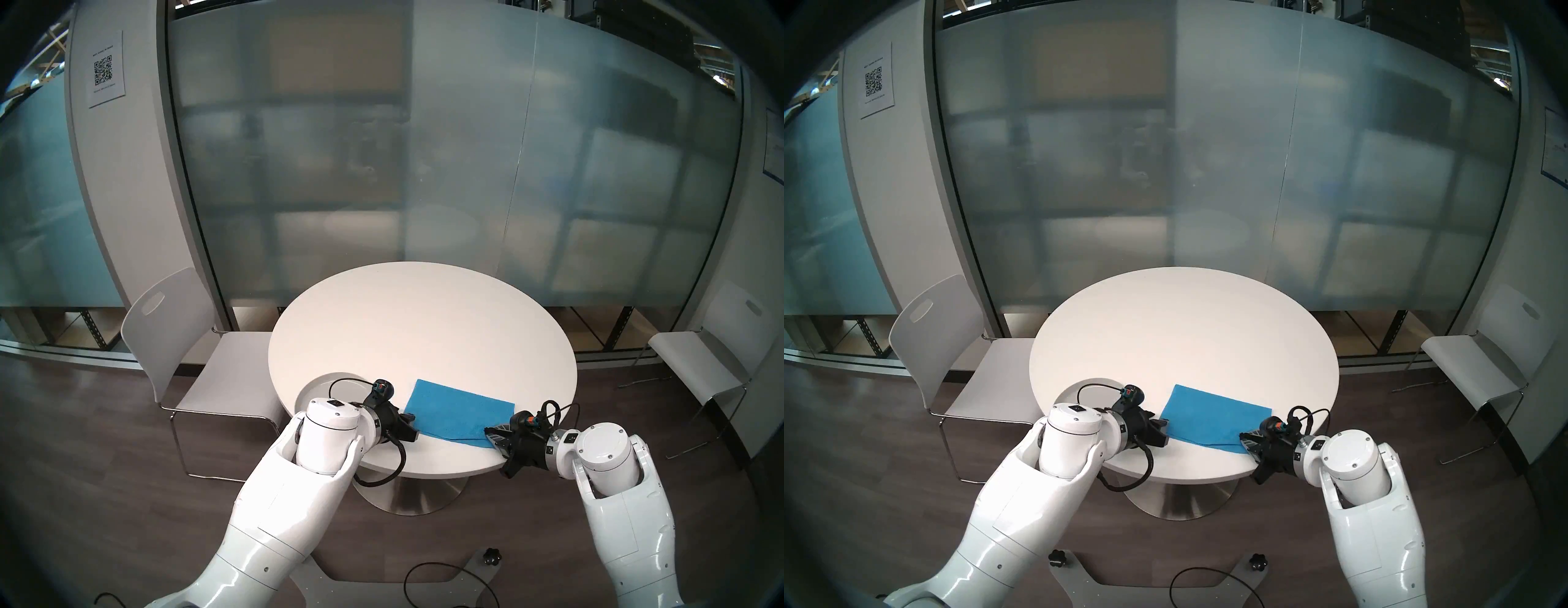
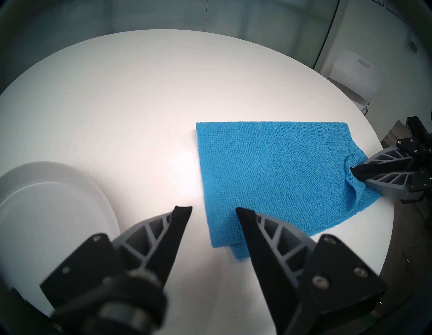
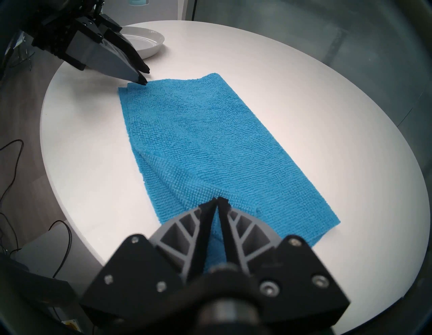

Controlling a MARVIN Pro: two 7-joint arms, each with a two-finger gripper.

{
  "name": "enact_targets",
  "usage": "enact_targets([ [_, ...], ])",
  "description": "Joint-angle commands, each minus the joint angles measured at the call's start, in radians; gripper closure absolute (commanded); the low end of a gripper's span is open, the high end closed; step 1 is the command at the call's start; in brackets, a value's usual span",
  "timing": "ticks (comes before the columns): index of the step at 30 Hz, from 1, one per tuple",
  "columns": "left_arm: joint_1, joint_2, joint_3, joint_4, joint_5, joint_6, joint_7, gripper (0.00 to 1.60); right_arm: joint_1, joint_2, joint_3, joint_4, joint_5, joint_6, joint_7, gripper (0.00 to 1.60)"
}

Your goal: Fold the napkin in half twice and place it beside the plate

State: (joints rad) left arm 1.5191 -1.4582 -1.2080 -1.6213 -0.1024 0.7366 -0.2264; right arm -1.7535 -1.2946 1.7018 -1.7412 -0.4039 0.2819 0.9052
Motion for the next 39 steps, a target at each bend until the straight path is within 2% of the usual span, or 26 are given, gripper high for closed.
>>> enact_targets([
  [1, -0.02, -0.017, 0.0, 0.0, -0.006, -0.01, -0.004, 0.63, -0.004, -0.004, -0.009, 0.005, 0.002, -0.005, 0.003, 0.93],
  [22, -0.024, -0.017, 0.021, 0.032, -0.008, -0.014, -0.002, 0.61, 0.012, -0.006, -0.019, 0.013, 0.001, -0.001, 0.003, 0.93],
  [31, -0.03, -0.017, 0.026, 0.046, -0.005, -0.026, 0.005, 0.67, 0.018, -0.004, -0.019, 0.017, 0.002, -0.001, 0.008, 0.93],
  [32, -0.031, -0.017, 0.026, 0.046, -0.004, -0.027, 0.007, 0.75, 0.019, -0.004, -0.019, 0.018, 0.002, -0.002, 0.009, 0.93],
  [33, -0.032, -0.017, 0.025, 0.047, -0.004, -0.027, 0.008, 0.91, 0.019, -0.004, -0.019, 0.019, 0.002, -0.002, 0.009, 0.93],
  [36, -0.034, -0.015, 0.028, 0.046, -0.002, -0.03, 0.01, 0.97, 0.021, -0.004, -0.019, 0.02, 0.002, -0.002, 0.011, 0.93],
  [38, -0.037, -0.011, 0.032, 0.047, 0.0, -0.031, 0.007, 1.07, 0.021, -0.004, -0.019, 0.02, 0.001, -0.002, 0.011, 0.93],
  [39, -0.037, -0.011, 0.032, 0.048, 0.0, -0.031, 0.007, 1.19, 0.021, -0.004, -0.019, 0.02, 0.001, -0.003, 0.011, 0.93],
])
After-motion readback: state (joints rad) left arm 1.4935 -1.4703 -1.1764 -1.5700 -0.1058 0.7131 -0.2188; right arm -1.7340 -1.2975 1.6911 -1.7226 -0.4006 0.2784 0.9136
